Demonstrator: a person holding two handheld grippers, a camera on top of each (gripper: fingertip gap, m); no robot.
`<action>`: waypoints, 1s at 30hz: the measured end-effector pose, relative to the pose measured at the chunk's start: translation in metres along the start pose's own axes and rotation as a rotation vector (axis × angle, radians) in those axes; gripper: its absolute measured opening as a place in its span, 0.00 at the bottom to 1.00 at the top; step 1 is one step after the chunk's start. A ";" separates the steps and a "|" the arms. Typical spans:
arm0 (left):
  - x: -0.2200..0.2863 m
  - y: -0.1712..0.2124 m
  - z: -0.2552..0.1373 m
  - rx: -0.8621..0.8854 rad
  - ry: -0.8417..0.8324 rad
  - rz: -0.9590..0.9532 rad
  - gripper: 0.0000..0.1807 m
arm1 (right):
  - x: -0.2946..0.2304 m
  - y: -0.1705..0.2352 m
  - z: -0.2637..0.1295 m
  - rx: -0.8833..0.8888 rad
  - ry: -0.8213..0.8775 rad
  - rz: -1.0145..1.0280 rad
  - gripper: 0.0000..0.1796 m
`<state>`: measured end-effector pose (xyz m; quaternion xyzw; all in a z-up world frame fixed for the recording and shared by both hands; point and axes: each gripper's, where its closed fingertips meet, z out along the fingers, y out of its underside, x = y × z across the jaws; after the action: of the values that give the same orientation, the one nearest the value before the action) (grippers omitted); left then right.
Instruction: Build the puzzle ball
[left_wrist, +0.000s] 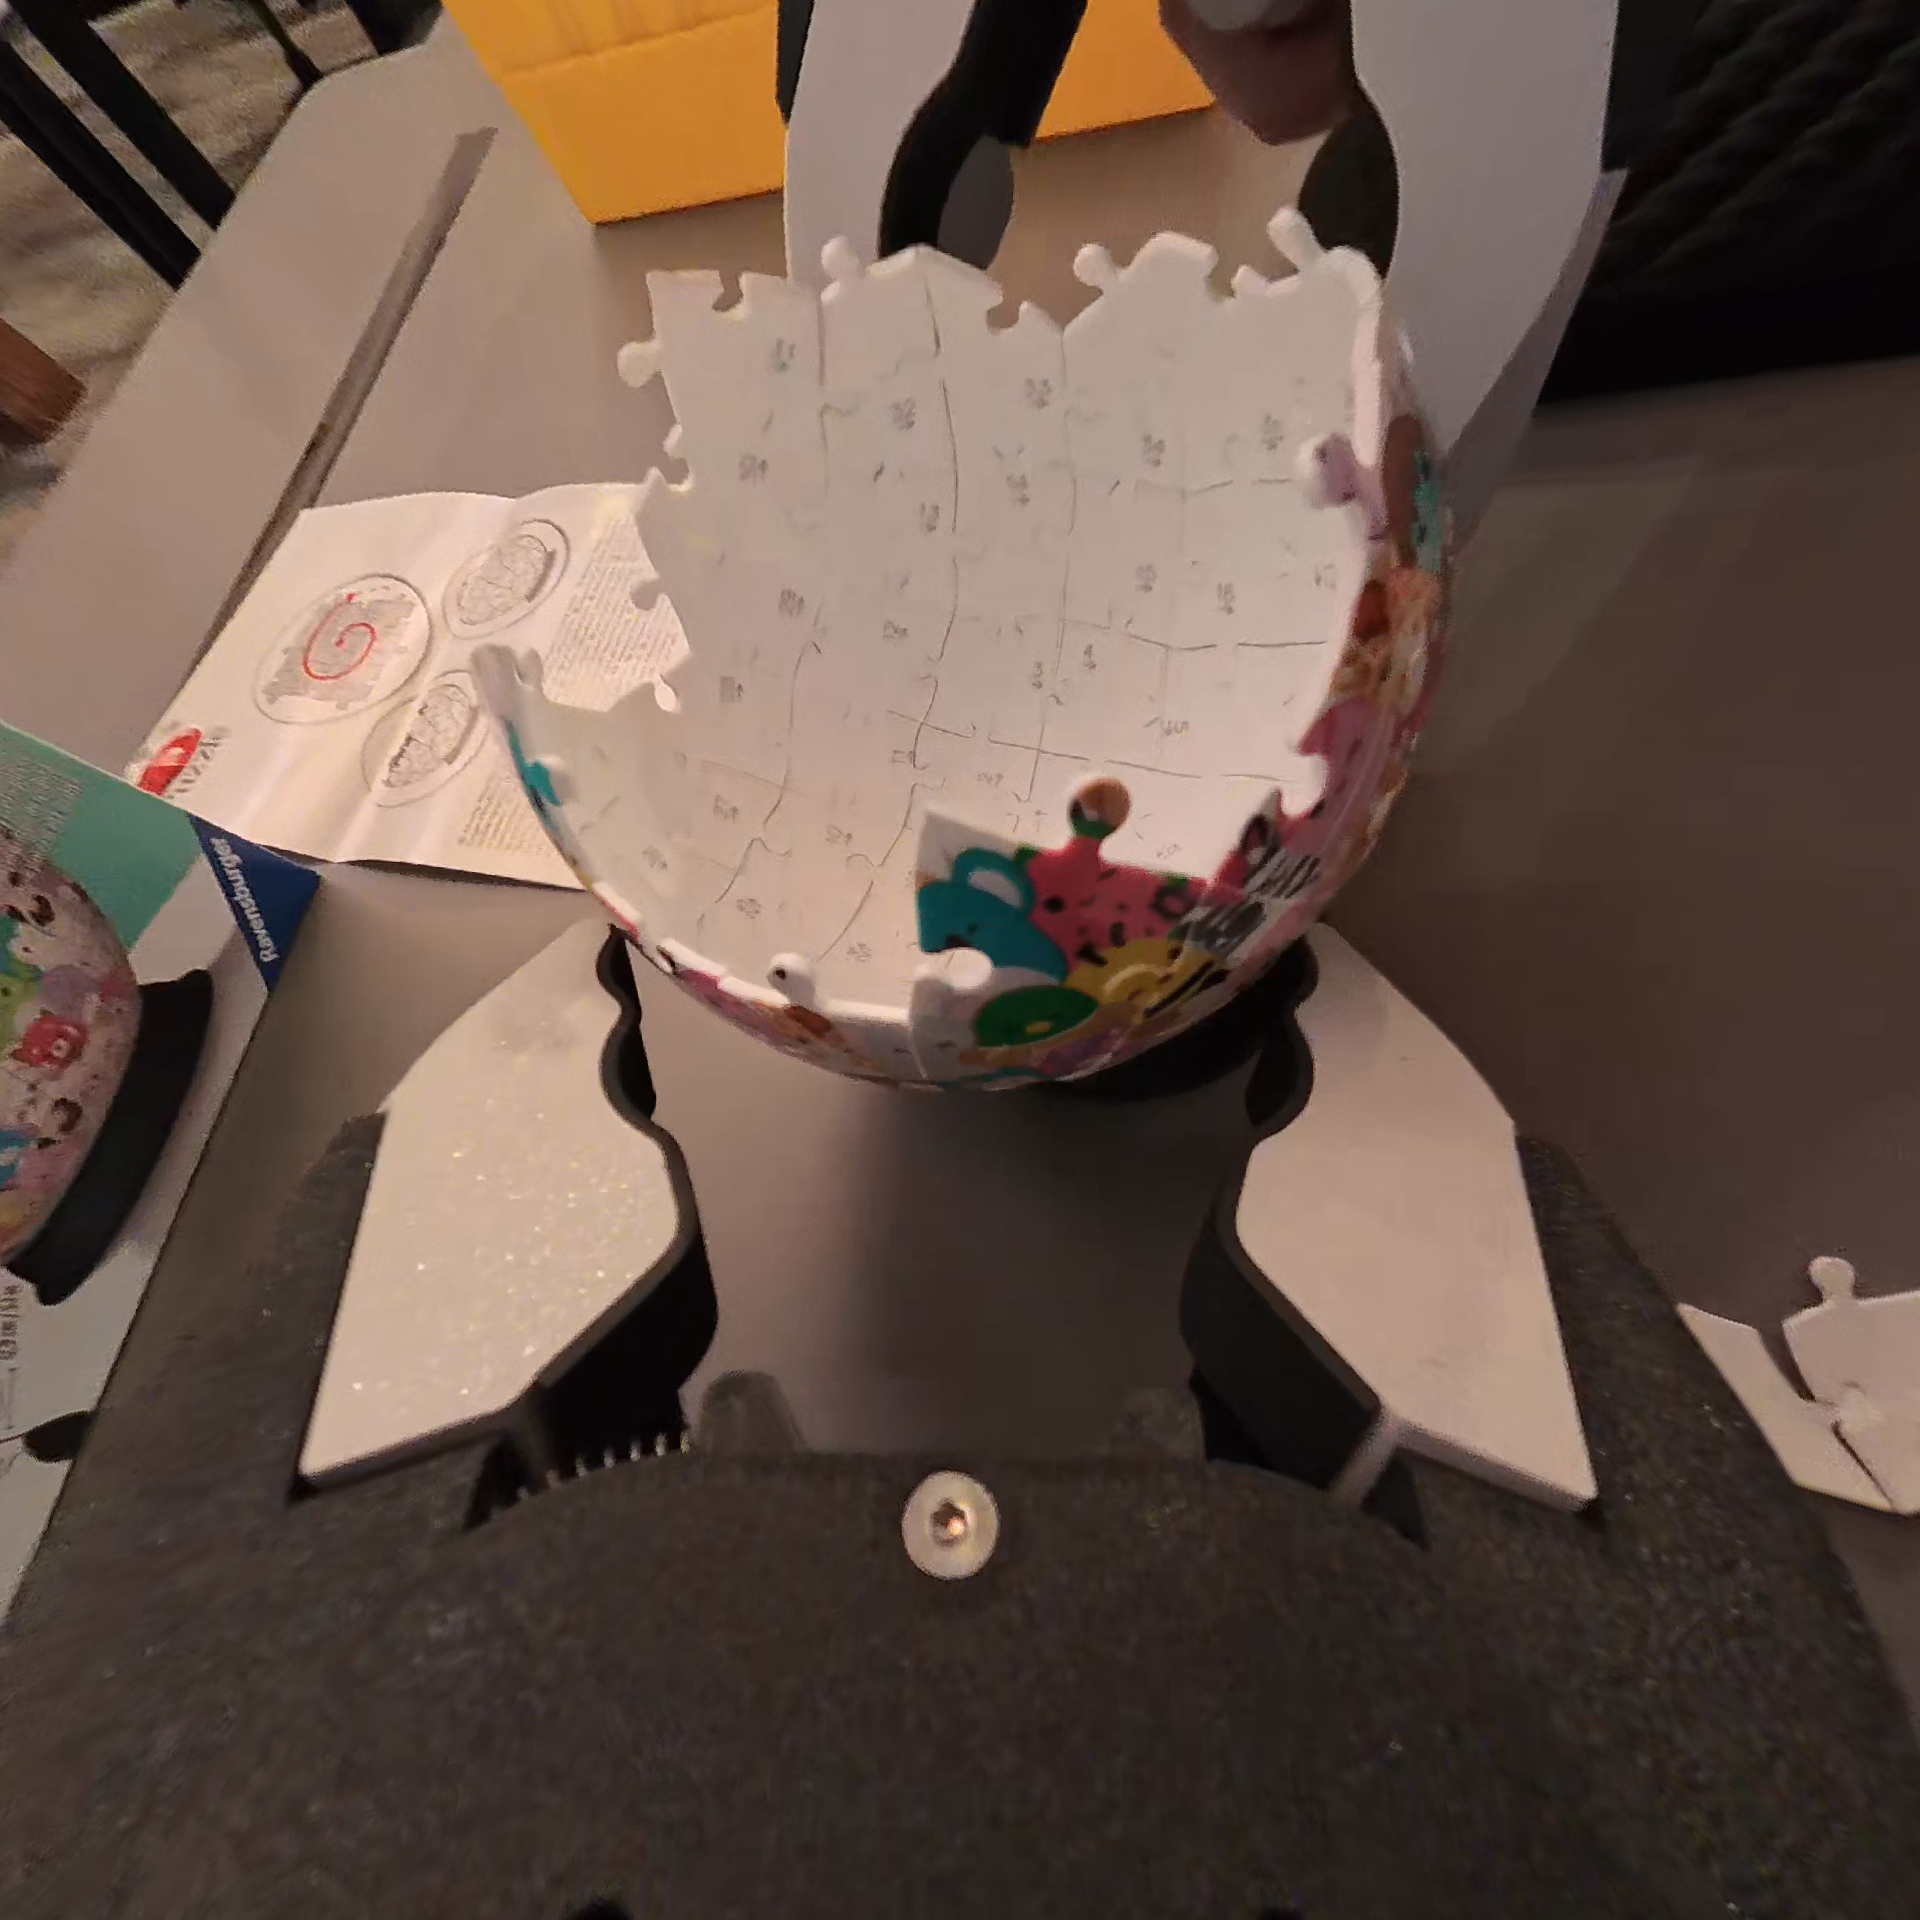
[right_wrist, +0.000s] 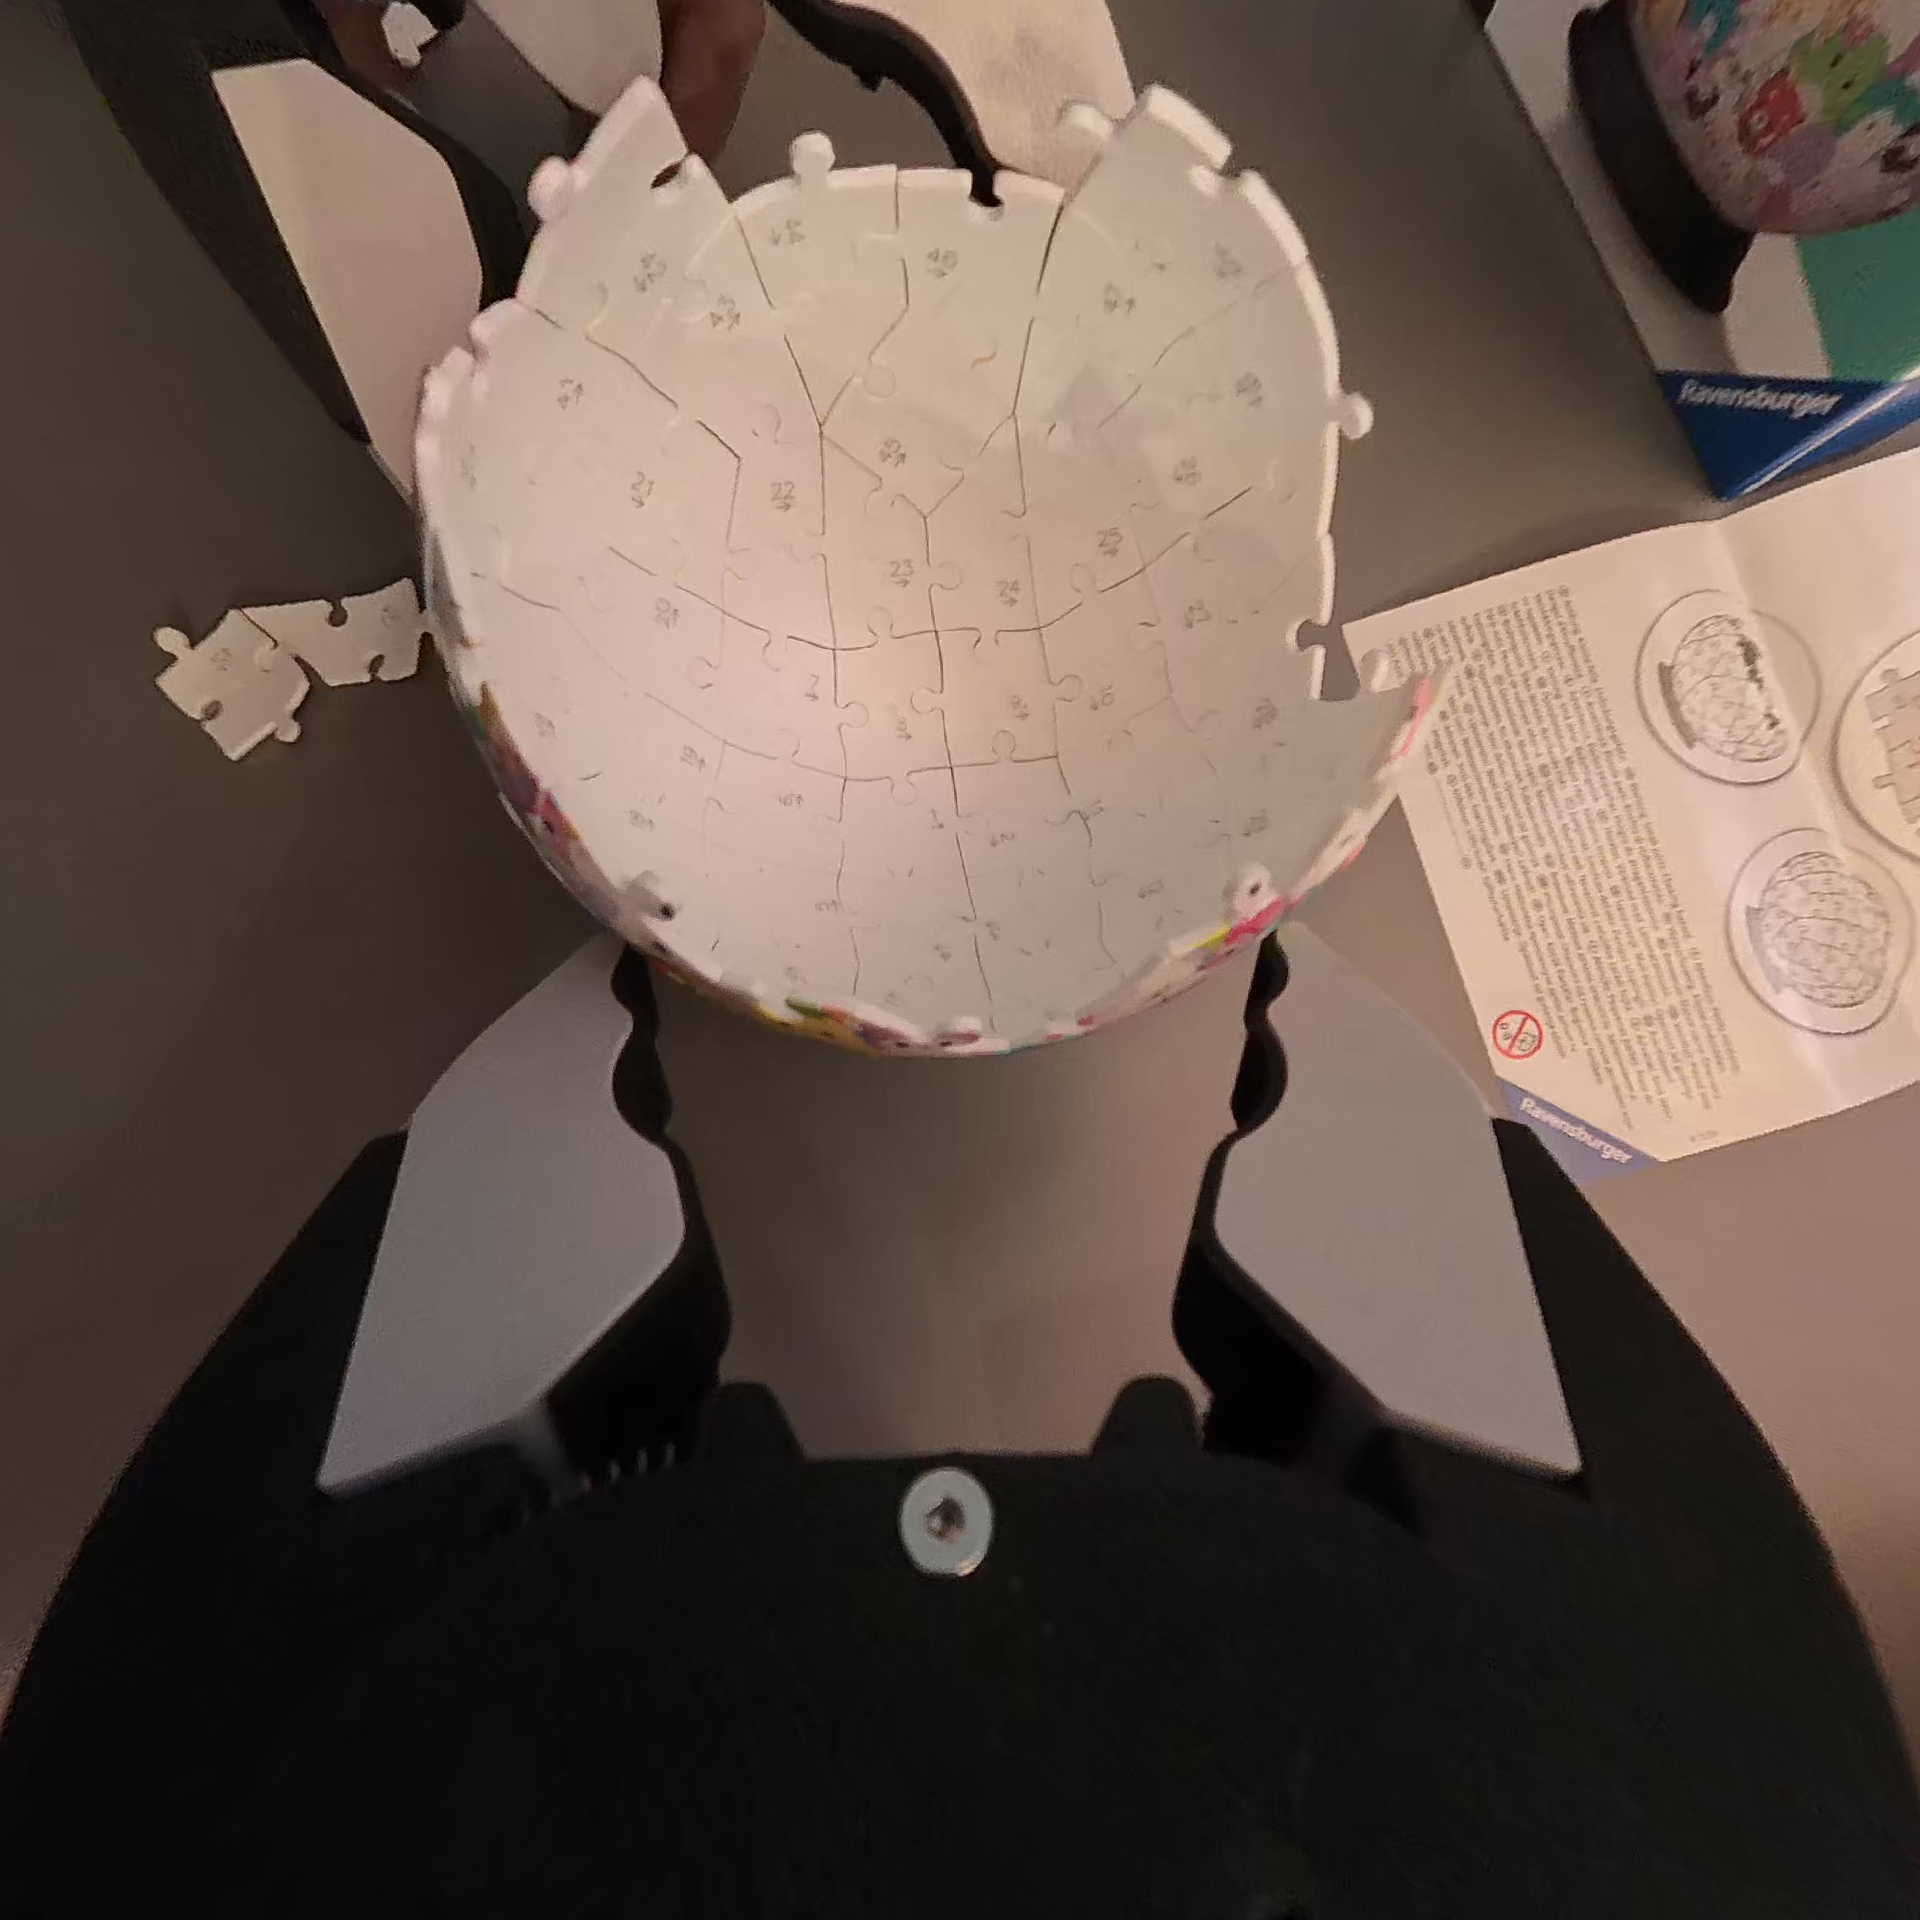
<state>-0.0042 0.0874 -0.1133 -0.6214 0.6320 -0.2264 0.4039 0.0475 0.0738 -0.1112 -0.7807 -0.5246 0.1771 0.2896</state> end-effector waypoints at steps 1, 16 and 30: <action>0.000 0.000 0.000 0.003 -0.011 0.005 0.63 | 0.000 0.000 0.000 0.014 0.010 -0.008 0.61; 0.008 0.007 -0.003 -0.007 -0.113 0.060 0.58 | -0.006 0.004 0.000 0.157 0.085 -0.009 0.59; 0.016 0.012 -0.036 0.043 -0.156 -0.092 0.55 | 0.001 -0.006 -0.056 0.305 0.118 0.253 0.50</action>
<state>-0.0386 0.0661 -0.1061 -0.6568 0.5643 -0.2090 0.4544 0.0757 0.0615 -0.0645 -0.7965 -0.3719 0.2434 0.4100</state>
